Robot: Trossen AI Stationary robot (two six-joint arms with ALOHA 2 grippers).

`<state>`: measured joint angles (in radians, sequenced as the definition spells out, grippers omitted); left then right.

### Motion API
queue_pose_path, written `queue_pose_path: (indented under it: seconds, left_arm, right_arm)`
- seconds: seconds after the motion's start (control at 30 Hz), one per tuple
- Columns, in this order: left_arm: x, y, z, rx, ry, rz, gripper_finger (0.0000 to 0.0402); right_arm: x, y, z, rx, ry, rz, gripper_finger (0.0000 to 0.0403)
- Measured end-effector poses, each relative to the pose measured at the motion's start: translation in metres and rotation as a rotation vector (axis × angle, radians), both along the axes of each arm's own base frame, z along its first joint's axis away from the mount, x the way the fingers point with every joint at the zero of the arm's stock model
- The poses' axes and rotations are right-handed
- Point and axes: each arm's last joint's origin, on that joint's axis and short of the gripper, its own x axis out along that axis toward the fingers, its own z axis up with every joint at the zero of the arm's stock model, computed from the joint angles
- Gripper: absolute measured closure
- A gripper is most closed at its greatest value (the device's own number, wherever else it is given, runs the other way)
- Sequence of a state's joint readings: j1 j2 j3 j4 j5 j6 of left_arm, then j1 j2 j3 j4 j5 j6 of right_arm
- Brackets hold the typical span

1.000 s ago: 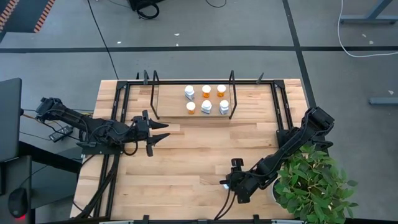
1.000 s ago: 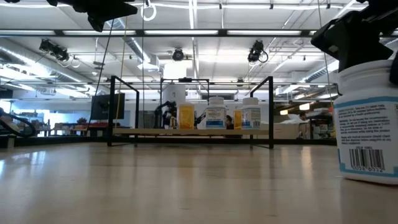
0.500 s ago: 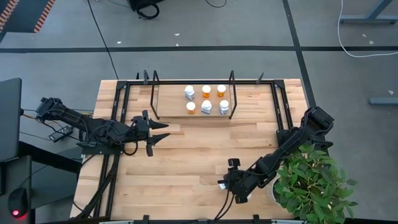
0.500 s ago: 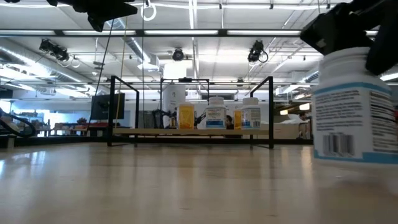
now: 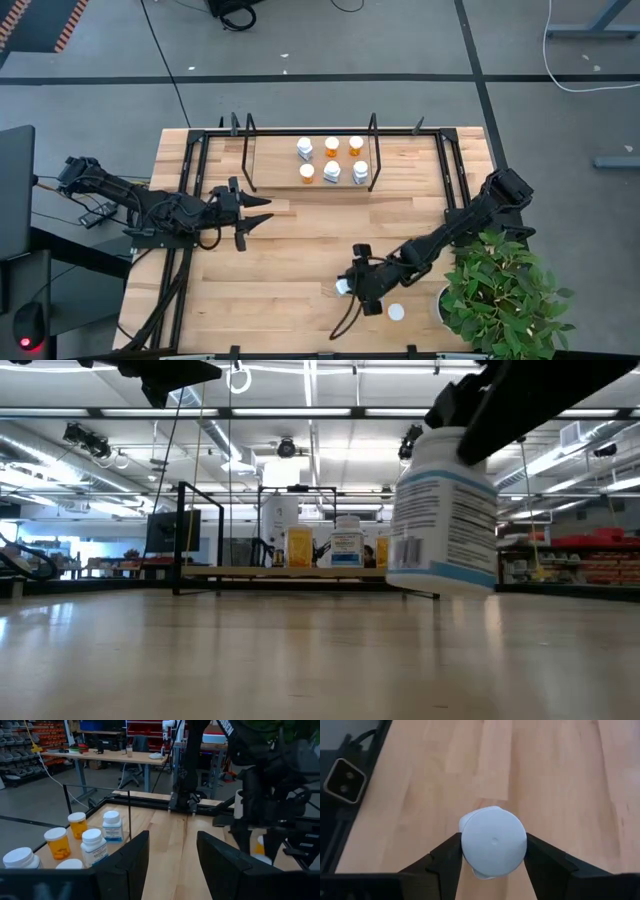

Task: Pick and place medicine bottles onto shelf by color
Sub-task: Put the white pill bottle on the shelf

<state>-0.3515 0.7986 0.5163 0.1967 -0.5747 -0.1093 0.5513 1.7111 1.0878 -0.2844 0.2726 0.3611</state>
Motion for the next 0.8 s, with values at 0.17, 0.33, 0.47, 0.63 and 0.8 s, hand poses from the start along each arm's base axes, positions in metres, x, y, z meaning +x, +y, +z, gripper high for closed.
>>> queue_pose_path:
  seconds: [0.17,0.33,0.47,0.63,0.8]
  left_arm:
    - [0.000,0.000,0.001,0.007,-0.011,-0.001,0.0230]
    - [0.000,0.000,0.002,0.009,-0.018,-0.001,0.0230]
    - [0.000,0.000,0.003,0.007,-0.023,-0.001,0.0230]
    - [0.000,0.000,0.005,-0.001,-0.050,-0.001,0.0230]
    - [-0.001,-0.003,0.009,0.012,-0.083,-0.018,0.0230]
  right_arm:
    - [0.012,-0.013,0.007,-0.023,-0.029,0.021,0.0201]
    - [0.032,-0.028,0.029,-0.053,-0.101,0.024,0.0201]
    - [0.046,-0.047,0.043,-0.050,-0.141,-0.005,0.0201]
    - [0.057,-0.066,0.044,-0.075,-0.173,-0.019,0.0201]
    - [0.084,-0.073,0.032,-0.116,-0.152,0.001,0.0201]
